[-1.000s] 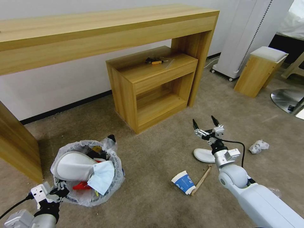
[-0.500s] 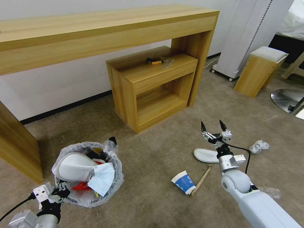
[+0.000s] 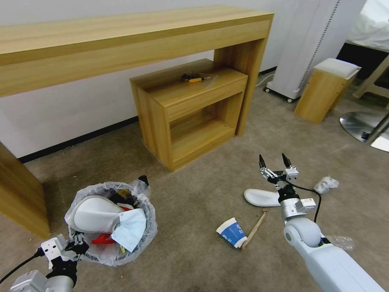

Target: Pick up the trash bin and place the garbage on the floor into it.

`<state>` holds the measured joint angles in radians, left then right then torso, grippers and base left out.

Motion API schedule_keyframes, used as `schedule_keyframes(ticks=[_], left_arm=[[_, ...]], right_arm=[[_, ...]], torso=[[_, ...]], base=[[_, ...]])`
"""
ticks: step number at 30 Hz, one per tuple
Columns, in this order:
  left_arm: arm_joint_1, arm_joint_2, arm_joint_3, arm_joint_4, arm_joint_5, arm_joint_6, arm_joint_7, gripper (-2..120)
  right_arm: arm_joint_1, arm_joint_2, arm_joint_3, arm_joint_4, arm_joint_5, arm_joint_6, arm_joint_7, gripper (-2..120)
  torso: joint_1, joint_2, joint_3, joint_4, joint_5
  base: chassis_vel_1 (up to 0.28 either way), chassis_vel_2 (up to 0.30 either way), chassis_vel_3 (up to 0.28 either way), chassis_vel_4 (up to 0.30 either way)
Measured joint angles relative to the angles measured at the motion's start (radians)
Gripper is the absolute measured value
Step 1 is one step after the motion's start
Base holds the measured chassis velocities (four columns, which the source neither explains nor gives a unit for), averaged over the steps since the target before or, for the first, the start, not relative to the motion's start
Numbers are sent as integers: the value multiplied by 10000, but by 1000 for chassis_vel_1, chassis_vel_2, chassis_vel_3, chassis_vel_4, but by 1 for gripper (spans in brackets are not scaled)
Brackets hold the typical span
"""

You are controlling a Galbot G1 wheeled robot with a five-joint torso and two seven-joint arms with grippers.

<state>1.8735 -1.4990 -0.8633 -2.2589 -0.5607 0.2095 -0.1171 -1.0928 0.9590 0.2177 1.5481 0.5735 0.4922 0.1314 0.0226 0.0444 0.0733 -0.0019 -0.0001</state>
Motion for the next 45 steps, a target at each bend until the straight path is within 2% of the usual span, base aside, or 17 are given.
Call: schedule_keyframes(ticks=[26,45], left_arm=[[83,59,2,43,69,-91,62,0],[58,48,-7,131,86,-92,103,0]], right_arm=[[-211,57,115,102,-270,178,-179,92],[-128,141,21,-125,-389,377,-332,91]], torso=[[0,0,0,0,1],[0,0,0,-1,1]], base=[[-70,-71,-61,-76],[-6,-5,-3,-7]])
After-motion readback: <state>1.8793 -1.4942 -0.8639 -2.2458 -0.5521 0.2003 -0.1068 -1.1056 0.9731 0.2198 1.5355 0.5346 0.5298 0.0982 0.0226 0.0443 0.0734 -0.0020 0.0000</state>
